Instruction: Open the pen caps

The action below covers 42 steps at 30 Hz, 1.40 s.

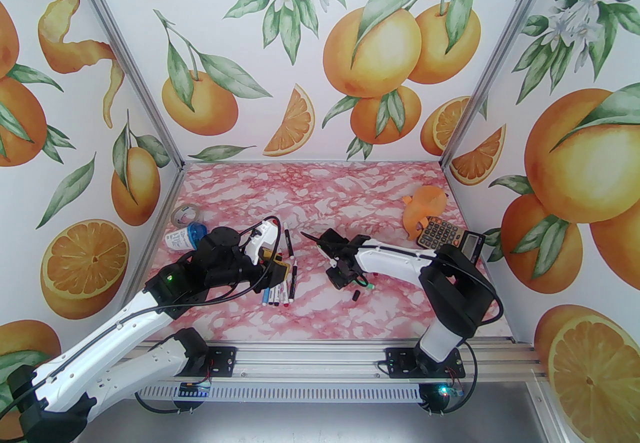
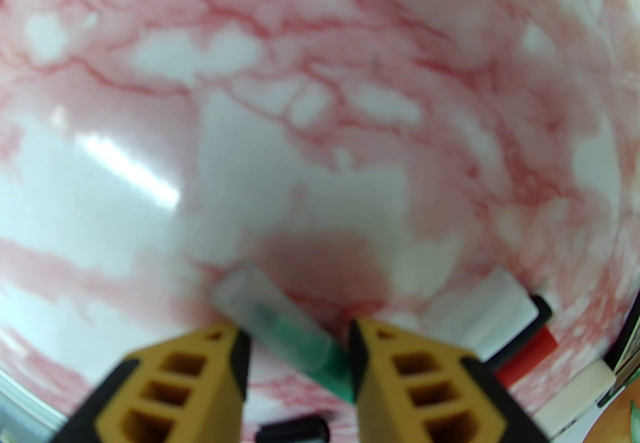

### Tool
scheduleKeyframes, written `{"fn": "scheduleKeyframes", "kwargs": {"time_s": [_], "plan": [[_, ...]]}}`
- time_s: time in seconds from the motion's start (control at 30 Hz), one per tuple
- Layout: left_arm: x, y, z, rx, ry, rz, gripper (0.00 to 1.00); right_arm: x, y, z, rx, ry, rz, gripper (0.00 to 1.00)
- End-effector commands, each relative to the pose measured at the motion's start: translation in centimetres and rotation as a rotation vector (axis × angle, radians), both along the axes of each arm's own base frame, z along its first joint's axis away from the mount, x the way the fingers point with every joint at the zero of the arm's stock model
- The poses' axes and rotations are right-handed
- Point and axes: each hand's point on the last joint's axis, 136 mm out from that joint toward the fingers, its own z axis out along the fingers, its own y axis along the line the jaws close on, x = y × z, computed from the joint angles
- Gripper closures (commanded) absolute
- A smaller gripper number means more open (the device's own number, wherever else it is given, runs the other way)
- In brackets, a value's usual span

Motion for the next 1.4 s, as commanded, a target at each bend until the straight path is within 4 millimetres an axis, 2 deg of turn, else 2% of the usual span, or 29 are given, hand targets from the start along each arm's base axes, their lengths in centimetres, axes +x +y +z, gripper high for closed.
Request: {"fn": "scheduleKeyframes", "kwargs": {"time_s": [0.0, 0.5, 0.9, 1.07, 1.37], "plan": [[-0.03, -0.04, -0.34, 0.001, 0.009, -0.007, 0.58, 0.52, 0.46, -0.22, -0.002, -0.008, 0.005, 0.64], [-0.09, -0.11, -0.46, -0.005, 0.018, -0.007, 0.58, 0.69, 0.51, -0.32, -0.007, -0.006, -0.003, 0.71], [-0.13, -0.23, -0.34, -0.01, 0.018, -0.012, 0.59, 0.97, 0.75, -0.03, -0.005, -0.01, 0.001, 0.74], [-0.14, -0.21, -0.34, -0.016, 0.02, -0.008, 0.59, 1.2, 0.98, 0.02, -0.006, -0.011, 0.002, 0.79], [-0.16, -0.4, -0.38, -0.026, 0.025, -0.012, 0.59, 1.37, 0.88, 0.21, -0.008, -0.022, -0.003, 0.8]]}}
